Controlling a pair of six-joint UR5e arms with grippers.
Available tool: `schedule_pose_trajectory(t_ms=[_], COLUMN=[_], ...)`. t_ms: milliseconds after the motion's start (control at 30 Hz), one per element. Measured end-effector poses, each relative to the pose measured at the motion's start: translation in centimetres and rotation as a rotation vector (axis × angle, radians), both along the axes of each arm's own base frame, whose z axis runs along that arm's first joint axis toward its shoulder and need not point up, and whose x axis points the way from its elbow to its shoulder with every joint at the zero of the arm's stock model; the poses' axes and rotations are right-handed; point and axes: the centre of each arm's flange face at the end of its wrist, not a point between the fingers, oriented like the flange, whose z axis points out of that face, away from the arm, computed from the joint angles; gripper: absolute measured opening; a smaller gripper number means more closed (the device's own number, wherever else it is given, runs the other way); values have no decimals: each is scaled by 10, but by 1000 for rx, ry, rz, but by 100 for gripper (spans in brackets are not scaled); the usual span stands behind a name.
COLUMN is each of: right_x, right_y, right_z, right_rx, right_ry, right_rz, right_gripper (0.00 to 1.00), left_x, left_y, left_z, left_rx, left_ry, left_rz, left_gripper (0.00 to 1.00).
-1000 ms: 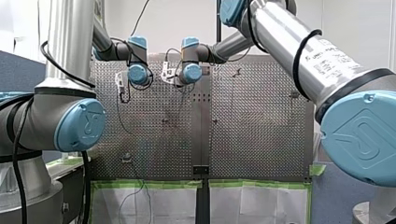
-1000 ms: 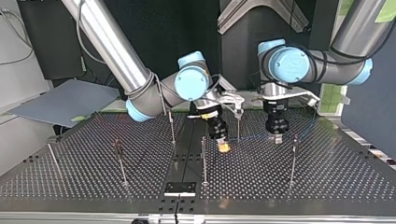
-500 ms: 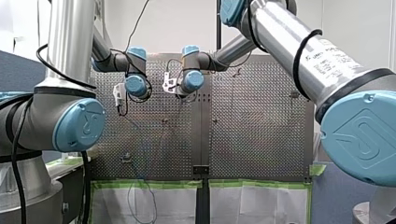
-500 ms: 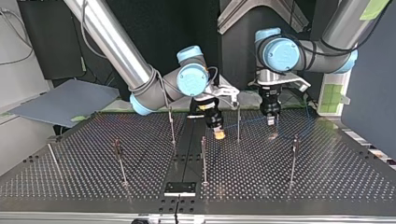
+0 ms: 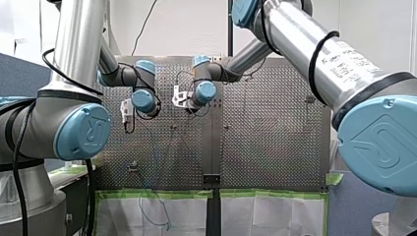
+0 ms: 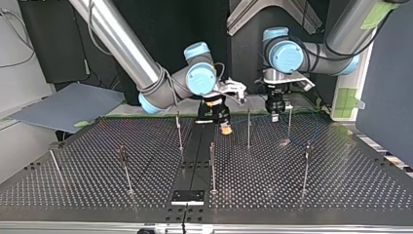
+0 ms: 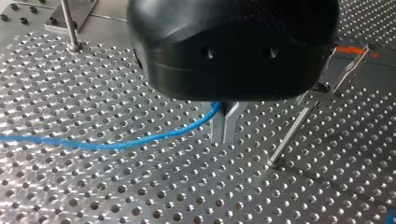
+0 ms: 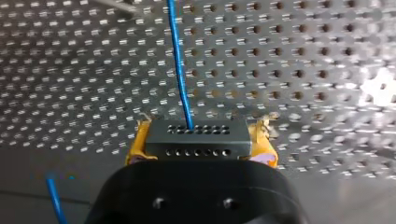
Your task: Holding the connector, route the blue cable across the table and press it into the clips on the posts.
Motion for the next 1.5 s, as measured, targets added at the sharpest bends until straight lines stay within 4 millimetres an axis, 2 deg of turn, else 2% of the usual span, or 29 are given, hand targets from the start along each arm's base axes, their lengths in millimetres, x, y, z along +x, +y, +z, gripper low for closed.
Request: schedule_pose_trajectory(t_ms=[367, 767, 1067, 1267, 1500], right_x=[-11, -8, -8, -11, -16], right_y=[10, 12, 11, 3, -8], right_z=[-31, -56, -58, -59, -67], right_rx=[43, 74, 76, 76, 84], right_ry=[50, 68, 61, 49, 45], right_rz=[11, 36, 35, 22, 12], right_gripper=[0, 0, 0, 0, 0], left_x=[5, 9, 16, 19, 26], left_y=[-2, -7, -8, -8, -10], left_z=[-39, -81, -85, -85, -101], left_rx=[18, 20, 0, -12, -14], left_ry=[71, 127, 93, 80, 94], left_rz=[1, -18, -39, -59, -64], left_gripper=[0, 0, 0, 0, 0])
